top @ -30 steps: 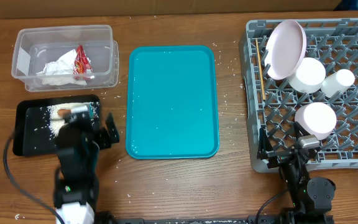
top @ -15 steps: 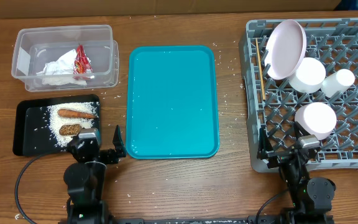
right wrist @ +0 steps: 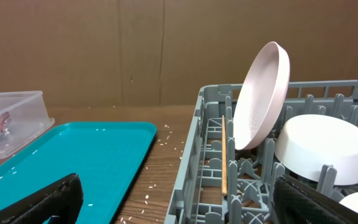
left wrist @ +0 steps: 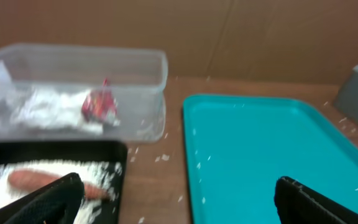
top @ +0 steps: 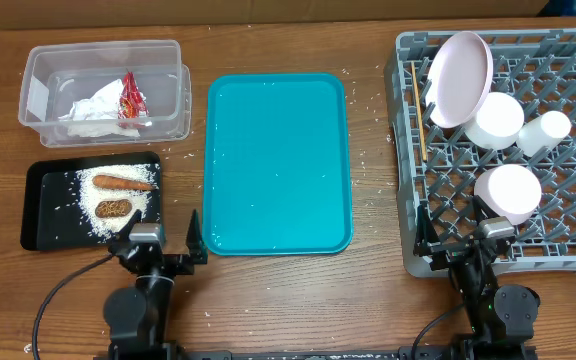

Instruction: Sort waste into correct bins and load items into the dishwasher

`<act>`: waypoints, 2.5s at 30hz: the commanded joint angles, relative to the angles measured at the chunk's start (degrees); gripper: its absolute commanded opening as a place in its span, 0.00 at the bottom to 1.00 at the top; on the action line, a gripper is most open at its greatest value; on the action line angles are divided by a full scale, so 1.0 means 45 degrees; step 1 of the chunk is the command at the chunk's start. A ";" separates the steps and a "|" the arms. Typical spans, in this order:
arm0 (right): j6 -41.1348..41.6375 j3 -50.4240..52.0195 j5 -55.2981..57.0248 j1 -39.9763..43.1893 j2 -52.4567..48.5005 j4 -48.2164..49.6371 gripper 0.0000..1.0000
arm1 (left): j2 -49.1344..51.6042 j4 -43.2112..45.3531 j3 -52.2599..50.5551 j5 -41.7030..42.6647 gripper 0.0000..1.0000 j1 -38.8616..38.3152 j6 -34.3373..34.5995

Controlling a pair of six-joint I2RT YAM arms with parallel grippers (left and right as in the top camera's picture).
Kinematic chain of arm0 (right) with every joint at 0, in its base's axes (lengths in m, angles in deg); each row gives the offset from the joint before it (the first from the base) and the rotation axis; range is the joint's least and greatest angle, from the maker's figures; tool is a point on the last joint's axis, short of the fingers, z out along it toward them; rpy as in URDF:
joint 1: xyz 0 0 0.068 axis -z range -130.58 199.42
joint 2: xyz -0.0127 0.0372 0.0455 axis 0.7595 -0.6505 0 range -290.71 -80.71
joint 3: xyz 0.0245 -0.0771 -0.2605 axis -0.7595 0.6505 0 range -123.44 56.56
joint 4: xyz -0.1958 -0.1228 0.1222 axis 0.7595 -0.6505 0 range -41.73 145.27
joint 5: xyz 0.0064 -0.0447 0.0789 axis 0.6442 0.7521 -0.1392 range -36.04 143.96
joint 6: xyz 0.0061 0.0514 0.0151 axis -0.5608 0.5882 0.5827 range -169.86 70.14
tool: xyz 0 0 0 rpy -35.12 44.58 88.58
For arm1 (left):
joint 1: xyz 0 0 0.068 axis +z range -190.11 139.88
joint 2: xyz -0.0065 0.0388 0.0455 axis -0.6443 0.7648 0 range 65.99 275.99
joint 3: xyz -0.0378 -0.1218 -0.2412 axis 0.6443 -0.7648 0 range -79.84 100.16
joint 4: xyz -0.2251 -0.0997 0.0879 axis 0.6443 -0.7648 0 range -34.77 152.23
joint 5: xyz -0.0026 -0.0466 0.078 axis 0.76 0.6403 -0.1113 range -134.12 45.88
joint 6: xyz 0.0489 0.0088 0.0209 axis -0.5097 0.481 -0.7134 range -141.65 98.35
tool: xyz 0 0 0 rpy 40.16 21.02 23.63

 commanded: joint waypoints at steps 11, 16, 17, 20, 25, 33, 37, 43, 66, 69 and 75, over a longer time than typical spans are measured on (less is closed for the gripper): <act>0.0039 0.0131 0.0121 0.0049 0.0136 0.0044 1.00 | -0.0636 -0.0121 -0.0053 -0.0899 1.00 -0.1846 -0.0811; 0.0039 0.0131 0.0121 0.0049 0.0136 0.0044 1.00 | -0.0636 -0.0160 -0.0053 -0.1190 1.00 -0.1846 -0.0806; 0.0039 0.0131 0.0121 0.0049 0.0136 0.0049 1.00 | -0.0636 -0.0160 -0.0053 -0.1195 1.00 -0.1846 -0.0806; 0.0039 0.0131 0.0121 0.0049 0.0136 0.0044 1.00 | -0.0636 -0.0155 -0.0053 -0.1195 1.00 -0.1846 -0.0806; 0.0039 0.0131 0.0121 0.0049 0.0136 0.0044 1.00 | -0.0636 -0.0160 -0.0053 -0.1195 1.00 -0.1846 -0.0806; 0.0039 0.0131 0.0121 0.0049 0.0136 0.0044 1.00 | -0.0636 -0.0155 -0.0053 -0.1195 1.00 -0.1846 -0.0806; 0.0039 0.0131 0.0121 0.0049 0.0136 0.0044 1.00 | -0.0636 -0.0155 -0.0053 -0.1195 1.00 -0.1846 -0.0806; 0.0039 0.0131 0.0121 0.0049 0.0136 0.0044 1.00 | -0.0656 -0.0155 -0.0053 -0.1443 1.00 -0.1841 -0.0986; 0.0039 0.0131 0.0121 0.0049 0.0136 0.0044 1.00 | -0.0646 -0.0199 -0.0053 -0.1656 1.00 -0.1812 -0.0996; 0.0039 0.0131 0.0121 0.0049 0.0136 0.0044 1.00 | -0.0646 -0.0199 -0.0053 -0.1656 1.00 -0.1812 -0.0991; 0.0039 0.0131 0.0121 0.0049 0.0136 0.0044 1.00 | -0.0646 -0.0199 -0.0053 -0.1656 1.00 -0.1812 -0.0996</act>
